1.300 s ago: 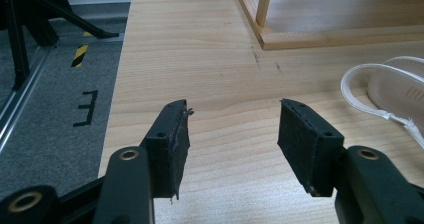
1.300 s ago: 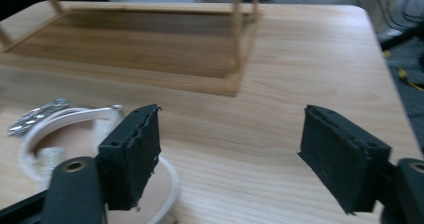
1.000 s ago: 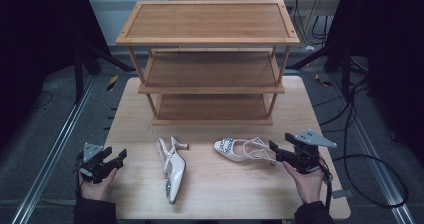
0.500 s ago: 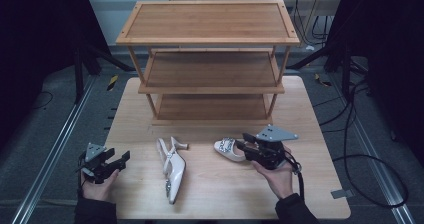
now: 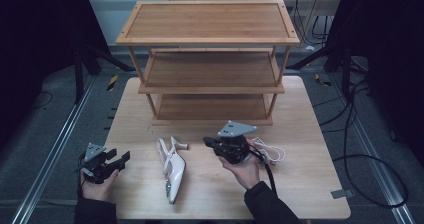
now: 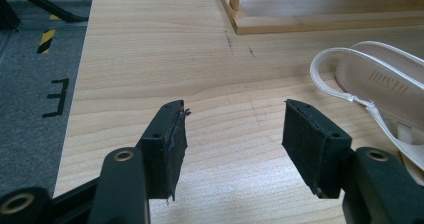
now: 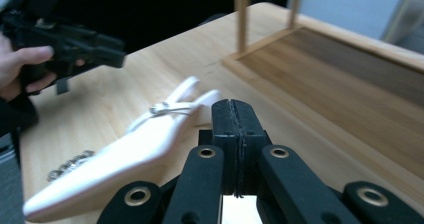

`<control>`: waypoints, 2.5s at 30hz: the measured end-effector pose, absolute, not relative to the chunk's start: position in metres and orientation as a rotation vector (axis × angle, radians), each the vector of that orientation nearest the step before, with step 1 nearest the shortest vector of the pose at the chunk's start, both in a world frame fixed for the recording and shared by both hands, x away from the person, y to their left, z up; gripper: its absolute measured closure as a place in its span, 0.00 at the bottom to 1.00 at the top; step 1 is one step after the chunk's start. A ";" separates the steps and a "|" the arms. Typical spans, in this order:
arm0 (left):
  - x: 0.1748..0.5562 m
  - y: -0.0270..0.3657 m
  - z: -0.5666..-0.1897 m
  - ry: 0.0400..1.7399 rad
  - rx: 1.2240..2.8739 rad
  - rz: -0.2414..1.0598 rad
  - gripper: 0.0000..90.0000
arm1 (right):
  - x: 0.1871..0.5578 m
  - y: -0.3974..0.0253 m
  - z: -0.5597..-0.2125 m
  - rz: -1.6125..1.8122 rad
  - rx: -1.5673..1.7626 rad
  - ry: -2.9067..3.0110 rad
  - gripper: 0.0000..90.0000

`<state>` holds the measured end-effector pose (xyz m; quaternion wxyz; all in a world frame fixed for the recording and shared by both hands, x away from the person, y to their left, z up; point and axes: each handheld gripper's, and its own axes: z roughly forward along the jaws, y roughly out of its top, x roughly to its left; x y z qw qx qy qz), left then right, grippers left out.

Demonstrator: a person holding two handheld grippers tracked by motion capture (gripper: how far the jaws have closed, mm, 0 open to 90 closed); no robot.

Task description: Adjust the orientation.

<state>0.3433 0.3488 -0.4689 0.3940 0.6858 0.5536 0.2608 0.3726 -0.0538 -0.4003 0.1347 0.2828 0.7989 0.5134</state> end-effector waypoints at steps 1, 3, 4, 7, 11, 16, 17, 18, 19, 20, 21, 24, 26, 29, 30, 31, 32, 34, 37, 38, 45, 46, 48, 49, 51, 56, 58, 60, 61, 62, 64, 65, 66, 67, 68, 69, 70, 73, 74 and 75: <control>0.343 0.349 -0.469 1.404 1.739 0.660 0.46 | 0.373 -0.047 -0.402 1.486 0.803 2.331 1.00; 0.343 0.349 -0.469 1.402 1.741 0.665 0.46 | 0.373 -0.033 -0.406 1.482 0.776 2.367 1.00; 0.343 0.349 -0.469 1.403 1.741 0.665 0.46 | 0.373 -0.027 -0.409 1.480 0.765 2.388 1.00; 0.343 0.349 -0.469 1.404 1.737 0.658 0.46 | 0.373 -0.009 -0.417 1.459 0.733 2.446 1.00; 0.343 0.348 -0.469 1.399 1.742 0.651 0.46 | 0.371 0.010 -0.432 1.413 0.704 2.517 1.00; 0.343 0.349 -0.470 1.401 1.740 0.652 0.46 | 0.366 0.019 -0.441 1.408 0.682 2.571 1.00; 0.344 0.349 -0.470 1.400 1.741 0.651 0.46 | 0.366 0.021 -0.442 1.402 0.680 2.577 1.00; 0.343 0.349 -0.470 1.400 1.742 0.651 0.46 | 0.365 0.021 -0.443 1.394 0.676 2.588 1.00; 0.343 0.349 -0.469 1.399 1.742 0.652 0.46 | 0.365 0.022 -0.444 1.390 0.673 2.592 1.00; 0.343 0.349 -0.469 1.398 1.741 0.651 0.46 | 0.365 0.022 -0.445 1.383 0.669 2.598 1.00; 0.343 0.348 -0.469 1.399 1.741 0.652 0.46 | 0.364 0.021 -0.445 1.375 0.675 2.600 1.00; 0.343 0.348 -0.469 1.399 1.741 0.651 0.45 | 0.363 0.020 -0.447 1.386 0.675 2.593 1.00; 0.343 0.349 -0.469 1.399 1.739 0.650 0.45 | 0.361 0.018 -0.447 1.371 0.665 2.584 1.00; 0.343 0.349 -0.469 1.398 1.739 0.652 0.45 | 0.358 0.013 -0.447 1.335 0.663 2.578 1.00; 0.343 0.348 -0.469 1.398 1.740 0.653 0.45 | 0.356 0.010 -0.447 1.324 0.669 2.579 1.00; 0.343 0.348 -0.469 1.397 1.739 0.652 0.45 | 0.355 0.006 -0.448 1.314 0.676 2.577 1.00; 0.343 0.348 -0.469 1.397 1.738 0.652 0.45 | 0.354 0.002 -0.449 1.305 0.684 2.577 1.00; 0.343 0.348 -0.469 1.396 1.739 0.651 0.45 | 0.353 -0.006 -0.453 1.292 0.712 2.580 1.00; 0.343 0.347 -0.469 1.397 1.741 0.650 0.45 | 0.352 -0.018 -0.461 1.236 0.748 2.594 1.00; 0.343 0.347 -0.469 1.396 1.743 0.649 0.45 | 0.352 -0.020 -0.465 1.218 0.750 2.600 1.00; 0.343 0.347 -0.469 1.391 1.745 0.645 0.45 | 0.355 -0.035 -0.483 1.198 0.836 2.619 1.00; 0.343 0.347 -0.469 1.392 1.743 0.644 0.45 | 0.354 -0.036 -0.481 1.184 0.819 2.617 1.00; 0.342 0.348 -0.469 1.393 1.740 0.646 0.45 | 0.349 -0.039 -0.480 1.184 0.796 2.628 1.00; 0.342 0.348 -0.469 1.393 1.739 0.647 0.45 | 0.345 -0.042 -0.480 1.188 0.785 2.637 1.00; 0.342 0.348 -0.468 1.392 1.738 0.649 0.45 | 0.337 -0.048 -0.482 1.189 0.763 2.661 1.00; 0.341 0.346 -0.467 1.384 1.747 0.658 0.46 | 0.323 -0.048 -0.487 1.197 0.733 2.746 1.00; 0.341 0.346 -0.467 1.389 1.744 0.663 0.46 | 0.320 -0.041 -0.491 1.179 0.693 2.765 1.00; 0.341 0.347 -0.467 1.393 1.743 0.667 0.46 | 0.319 -0.038 -0.489 1.169 0.704 2.764 1.00; 0.342 0.347 -0.467 1.397 1.742 0.669 0.46 | 0.319 -0.036 -0.489 1.183 0.713 2.761 1.00; 0.342 0.347 -0.467 1.402 1.739 0.669 0.46 | 0.319 -0.034 -0.490 1.198 0.717 2.751 1.00; 0.342 0.347 -0.467 1.401 1.739 0.674 0.46 | 0.318 -0.027 -0.492 1.201 0.717 2.740 1.00; 0.342 0.347 -0.466 1.398 1.740 0.676 0.46 | 0.317 -0.022 -0.492 1.200 0.714 2.729 1.00; 0.341 0.347 -0.466 1.397 1.739 0.678 0.46 | 0.317 -0.017 -0.493 1.198 0.709 2.716 1.00; 0.341 0.347 -0.466 1.400 1.737 0.682 0.46 | 0.317 -0.011 -0.493 1.197 0.726 2.705 1.00; 0.341 0.348 -0.465 1.401 1.733 0.686 0.46 | 0.317 -0.005 -0.493 1.199 0.731 2.690 1.00; 0.341 0.348 -0.465 1.403 1.730 0.688 0.46 | 0.317 0.001 -0.493 1.202 0.738 2.676 1.00; 0.341 0.349 -0.465 1.406 1.725 0.685 0.46 | 0.318 0.007 -0.494 1.215 0.735 2.663 1.00; 0.341 0.351 -0.465 1.413 1.719 0.691 0.46 | 0.322 0.026 -0.496 1.239 0.736 2.650 1.00; 0.341 0.352 -0.465 1.414 1.716 0.692 0.46 | 0.324 0.032 -0.497 1.256 0.740 2.645 1.00; 0.341 0.352 -0.464 1.415 1.713 0.692 0.46 | 0.325 0.038 -0.498 1.273 0.741 2.640 1.00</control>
